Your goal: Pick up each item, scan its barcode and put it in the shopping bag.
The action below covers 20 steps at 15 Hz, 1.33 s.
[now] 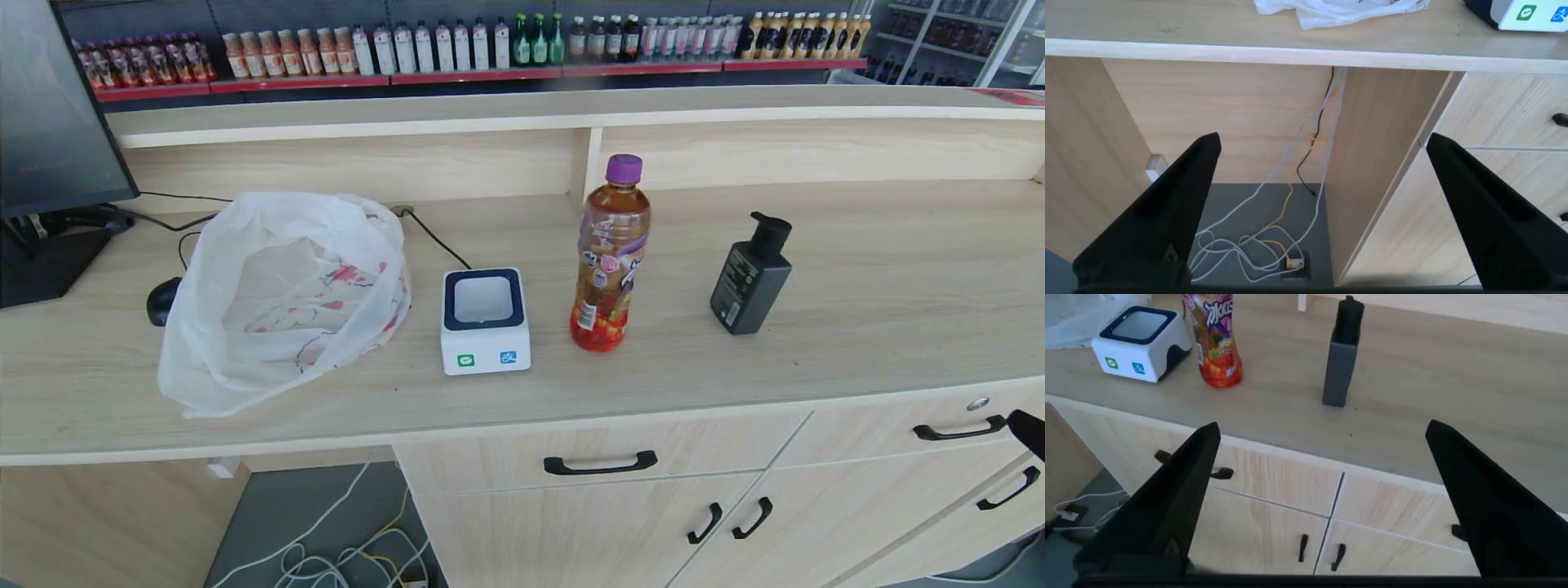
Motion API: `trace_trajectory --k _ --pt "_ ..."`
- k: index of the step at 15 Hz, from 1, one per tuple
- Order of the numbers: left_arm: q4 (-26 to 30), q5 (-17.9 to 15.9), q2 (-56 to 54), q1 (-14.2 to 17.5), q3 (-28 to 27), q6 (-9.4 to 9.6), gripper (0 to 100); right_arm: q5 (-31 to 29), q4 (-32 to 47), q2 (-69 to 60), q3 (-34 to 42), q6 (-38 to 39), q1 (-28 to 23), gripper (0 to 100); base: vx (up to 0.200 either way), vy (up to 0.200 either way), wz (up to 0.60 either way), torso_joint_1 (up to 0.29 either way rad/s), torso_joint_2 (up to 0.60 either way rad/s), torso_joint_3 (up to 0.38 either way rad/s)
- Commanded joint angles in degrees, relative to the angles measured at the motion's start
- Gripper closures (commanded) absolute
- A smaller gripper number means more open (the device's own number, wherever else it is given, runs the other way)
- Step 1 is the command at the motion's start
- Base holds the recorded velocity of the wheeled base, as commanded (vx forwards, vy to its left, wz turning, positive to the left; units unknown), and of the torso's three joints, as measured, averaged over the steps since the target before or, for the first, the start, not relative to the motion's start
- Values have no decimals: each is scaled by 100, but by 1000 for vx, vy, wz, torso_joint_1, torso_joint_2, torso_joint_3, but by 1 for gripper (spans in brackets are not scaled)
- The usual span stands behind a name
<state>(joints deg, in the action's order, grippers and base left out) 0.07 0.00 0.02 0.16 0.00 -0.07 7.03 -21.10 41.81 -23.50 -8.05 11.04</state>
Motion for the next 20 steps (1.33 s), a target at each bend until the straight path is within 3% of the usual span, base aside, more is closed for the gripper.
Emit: trace_trajectory --k 1,6,10,12,14,20 --pt "1 0 -2 2 0 -1 0 -9 -887 1575 -612 -145 574 0 0 0 0 0 0 0" --pt "1 0 -2 2 0 -1 0 -158 -1300 2700 -1561 -505 1137 0 0 0 0 0 0 0" --pt "1 0 -2 2 0 -1 0 -1275 -2082 3474 -1816 -417 2262 0 0 0 0 0 0 0" --pt "1 0 -2 2 0 -1 0 -1582 -2768 3834 -1789 -364 2473 0 0 0 0 0 0 0" --pt "1 0 -2 2 0 -1 0 -1995 -3515 4282 -1789 -356 2569 0 0 0 0 0 0 0" --pt "1 0 -2 2 0 -1 0 -2233 -4675 5038 -1719 -470 2569 0 0 0 0 0 0 0"
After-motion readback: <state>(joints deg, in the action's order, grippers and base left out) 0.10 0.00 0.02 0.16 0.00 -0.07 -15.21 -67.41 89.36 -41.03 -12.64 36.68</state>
